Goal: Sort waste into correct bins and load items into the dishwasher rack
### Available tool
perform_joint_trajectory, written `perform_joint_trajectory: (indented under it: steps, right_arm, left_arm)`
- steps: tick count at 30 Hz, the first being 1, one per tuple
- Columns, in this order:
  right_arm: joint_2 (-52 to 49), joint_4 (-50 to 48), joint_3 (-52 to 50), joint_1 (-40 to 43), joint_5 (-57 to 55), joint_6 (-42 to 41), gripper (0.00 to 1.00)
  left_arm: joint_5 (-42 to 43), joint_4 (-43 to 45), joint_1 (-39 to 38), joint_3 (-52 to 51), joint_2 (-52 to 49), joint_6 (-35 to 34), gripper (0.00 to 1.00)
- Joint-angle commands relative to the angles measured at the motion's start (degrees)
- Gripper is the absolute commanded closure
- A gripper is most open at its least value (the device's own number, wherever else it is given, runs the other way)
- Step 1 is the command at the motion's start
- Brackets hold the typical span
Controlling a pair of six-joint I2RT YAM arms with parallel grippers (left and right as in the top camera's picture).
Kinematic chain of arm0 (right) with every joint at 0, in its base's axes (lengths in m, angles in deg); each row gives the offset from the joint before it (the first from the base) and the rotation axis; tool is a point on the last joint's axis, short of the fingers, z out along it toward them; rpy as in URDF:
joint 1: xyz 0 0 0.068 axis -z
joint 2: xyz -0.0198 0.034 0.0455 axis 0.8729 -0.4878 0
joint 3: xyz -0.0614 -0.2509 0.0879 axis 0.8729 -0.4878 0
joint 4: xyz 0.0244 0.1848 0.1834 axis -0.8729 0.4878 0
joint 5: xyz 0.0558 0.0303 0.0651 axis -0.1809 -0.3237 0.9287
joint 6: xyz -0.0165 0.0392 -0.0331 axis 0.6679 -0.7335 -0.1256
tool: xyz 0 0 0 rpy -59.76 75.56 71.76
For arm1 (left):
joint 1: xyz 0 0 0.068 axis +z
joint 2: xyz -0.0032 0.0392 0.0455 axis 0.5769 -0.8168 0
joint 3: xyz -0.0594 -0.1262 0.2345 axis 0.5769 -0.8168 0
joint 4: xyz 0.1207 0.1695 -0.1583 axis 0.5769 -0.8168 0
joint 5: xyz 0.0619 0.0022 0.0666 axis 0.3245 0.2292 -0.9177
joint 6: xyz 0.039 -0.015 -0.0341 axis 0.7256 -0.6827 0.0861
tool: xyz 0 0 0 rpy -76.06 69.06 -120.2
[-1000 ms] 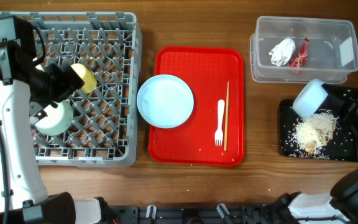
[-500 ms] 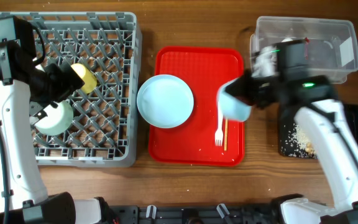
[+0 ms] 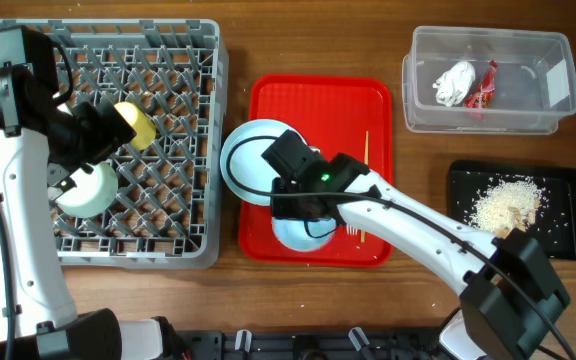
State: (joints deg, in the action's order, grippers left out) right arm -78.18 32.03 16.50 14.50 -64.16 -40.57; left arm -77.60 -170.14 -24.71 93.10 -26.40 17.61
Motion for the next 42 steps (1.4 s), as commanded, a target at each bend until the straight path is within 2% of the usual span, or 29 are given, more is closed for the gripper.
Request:
perform_joint_trajectory:
  steps: [1,4,7,8,10,11,14,18,23,28,31,34,35,36,38,40,42]
  right_arm:
    - [-0.39,-1.11,0.74,0.20,3.58,2.14,0.62]
    - [0.92,0.04,2.69,1.86,4.63,4.02,0.60]
    - [3.93,5.92,8.48,6.82,5.01,8.26,0.56]
    - [5.29,8.11,10.78,9.38,4.98,10.49,0.49]
    - [7.48,10.91,13.49,13.84,4.50,13.03,0.22]
    - [8.68,12.46,14.88,16.85,3.89,14.12,0.00]
    - [11.54,14.95,17.16,26.75,3.17,15.85,0.00]
    - [13.64,16.46,17.16,44.46,-4.72,17.16,0.00]
    - [13.57,16.46,16.90,56.35,-6.49,17.16,0.00]
    - [13.57,16.46,16.90,58.93,-6.47,17.11,0.00]
    - [13.57,16.46,16.90,58.90,-6.47,17.09,0.00]
    - [13.57,16.46,16.90,58.90,-6.47,17.11,0.00]
    - [13.57,16.46,16.90,58.93,-6.47,17.09,0.00]
    - [13.57,16.46,16.90,58.90,-6.47,17.11,0.00]
    - [13.57,16.46,16.90,58.90,-6.47,17.14,0.00]
    - [13.57,16.46,16.90,58.90,-6.47,17.11,0.00]
    - [13.57,16.46,16.90,58.90,-6.47,17.09,0.00]
  left_arm:
    - [0.07,0.04,0.24,0.00,0.00,-0.50,0.00]
    - [0.07,0.04,0.24,0.00,0.00,-0.50,0.00]
    - [0.07,0.04,0.24,0.00,0.00,-0.50,0.00]
    - [0.07,0.04,0.24,0.00,0.00,-0.50,0.00]
    - [0.07,0.04,0.24,0.00,0.00,-0.50,0.00]
    - [0.07,0.04,0.24,0.00,0.00,-0.50,0.00]
    - [0.07,0.04,0.24,0.00,0.00,-0.50,0.00]
    - [0.07,0.04,0.24,0.00,0.00,-0.50,0.00]
    - [0.09,0.04,0.24,0.00,0.00,-0.50,0.00]
    - [0.09,0.07,0.24,0.00,0.00,-0.50,0.00]
    - [0.61,5.60,0.24,0.00,0.00,-0.52,0.00]
    - [1.46,7.08,0.24,0.00,0.00,-0.55,0.00]
    - [8.26,6.16,0.24,0.00,0.00,-0.50,0.00]
    - [19.45,3.10,0.17,0.00,0.00,-0.50,0.00]
    - [30.53,2.45,-1.51,-0.02,0.00,2.10,0.00]
    - [37.79,1.73,-6.60,-0.02,0.02,8.52,0.00]
    - [35.58,0.39,-14.64,-0.17,0.00,8.96,0.00]
